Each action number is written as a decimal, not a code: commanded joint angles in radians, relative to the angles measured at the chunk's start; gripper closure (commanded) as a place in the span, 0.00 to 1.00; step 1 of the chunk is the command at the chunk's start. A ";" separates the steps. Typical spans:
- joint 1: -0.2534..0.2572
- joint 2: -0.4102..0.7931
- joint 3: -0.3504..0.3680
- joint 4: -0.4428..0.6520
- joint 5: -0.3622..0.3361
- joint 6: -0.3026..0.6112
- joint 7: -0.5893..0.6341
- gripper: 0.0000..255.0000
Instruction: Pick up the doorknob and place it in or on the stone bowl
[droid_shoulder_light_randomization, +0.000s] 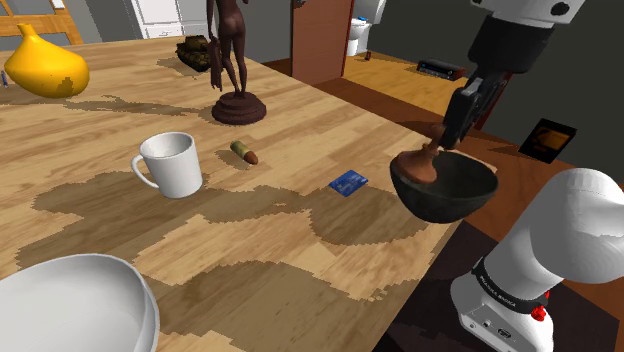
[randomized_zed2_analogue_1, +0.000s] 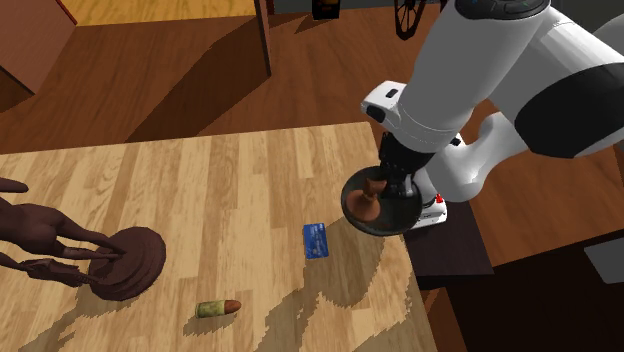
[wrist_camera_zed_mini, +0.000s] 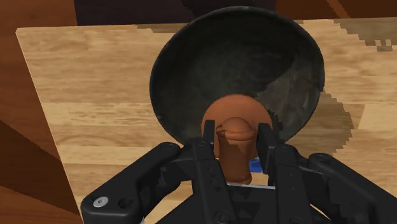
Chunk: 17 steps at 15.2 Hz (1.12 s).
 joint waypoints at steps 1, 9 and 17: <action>0.003 -0.013 0.007 -0.036 0.006 0.024 0.000 1.00; 0.007 -0.026 0.012 -0.072 0.012 0.046 -0.001 1.00; 0.007 -0.026 0.012 -0.072 0.012 0.046 -0.001 0.00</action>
